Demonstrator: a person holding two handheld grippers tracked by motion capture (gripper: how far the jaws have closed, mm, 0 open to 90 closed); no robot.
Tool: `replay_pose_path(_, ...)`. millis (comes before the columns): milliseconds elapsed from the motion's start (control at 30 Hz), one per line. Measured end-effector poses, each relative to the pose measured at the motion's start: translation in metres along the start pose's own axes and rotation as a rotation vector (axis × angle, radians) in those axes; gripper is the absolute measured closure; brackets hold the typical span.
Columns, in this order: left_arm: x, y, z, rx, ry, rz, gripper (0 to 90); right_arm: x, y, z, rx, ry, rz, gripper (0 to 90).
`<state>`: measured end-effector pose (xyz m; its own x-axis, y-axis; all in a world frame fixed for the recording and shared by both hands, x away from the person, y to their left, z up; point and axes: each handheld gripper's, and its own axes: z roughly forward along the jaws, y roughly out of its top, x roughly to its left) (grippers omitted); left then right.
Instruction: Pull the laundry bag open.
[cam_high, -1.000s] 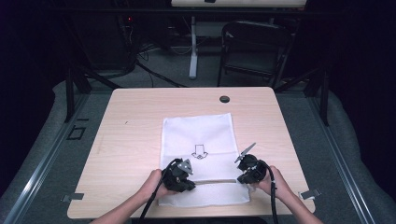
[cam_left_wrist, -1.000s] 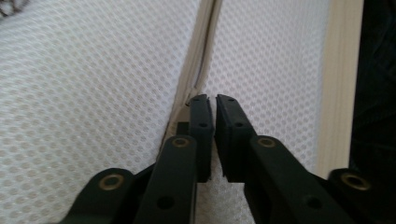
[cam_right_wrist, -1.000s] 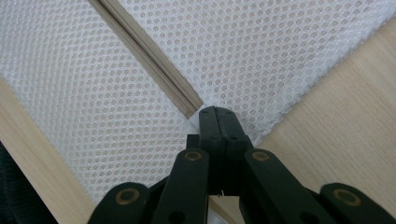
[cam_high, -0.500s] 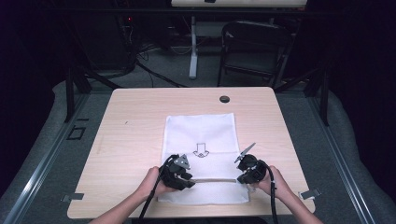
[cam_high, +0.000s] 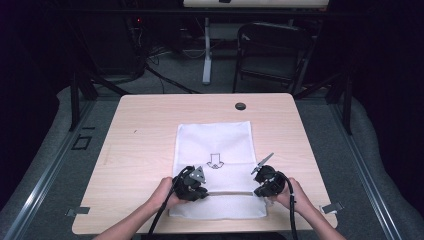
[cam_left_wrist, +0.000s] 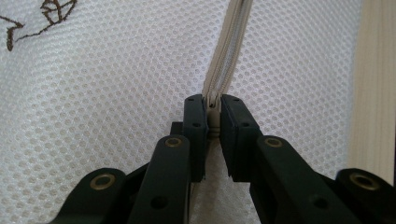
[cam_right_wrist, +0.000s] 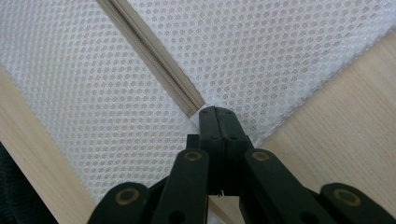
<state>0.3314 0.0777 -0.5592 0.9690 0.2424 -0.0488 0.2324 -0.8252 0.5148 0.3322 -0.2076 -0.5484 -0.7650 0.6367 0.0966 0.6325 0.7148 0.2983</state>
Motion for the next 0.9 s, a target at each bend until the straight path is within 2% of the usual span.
replay_pose_path(167,0.0014,0.0003,0.0010,-0.009,-0.013,-0.013,77.8,0.0001,0.0003,-0.0001,0.002,0.000,-0.003,90.0)
replay_pose_path(233,0.0010,0.0007,0.0013,-0.003,-0.008,-0.003,79.7,0.0002,0.0004,0.0001,0.000,0.001,-0.001,90.0)
replay_pose_path(267,0.0007,0.0009,0.0017,-0.002,-0.008,0.000,80.7,0.0010,-0.0003,0.0014,-0.018,0.002,0.015,90.0)
replay_pose_path(300,0.0003,0.0013,0.0018,0.000,-0.005,0.001,81.2,-0.0001,0.0003,0.0005,-0.005,0.004,0.005,90.0)
replay_pose_path(500,0.0008,0.0001,0.0013,-0.007,-0.008,-0.005,81.9,-0.0016,0.0011,-0.0008,-0.003,0.017,-0.003,88.7)
replay_pose_path(700,0.0010,-0.0001,0.0013,-0.014,-0.010,-0.016,81.9,0.0062,0.0067,-0.0022,-0.081,0.033,-0.005,89.1)
replay_pose_path(900,0.0004,0.0002,0.0005,-0.011,-0.007,-0.018,81.9,0.0081,0.0092,0.0057,-0.050,0.033,-0.021,90.0)
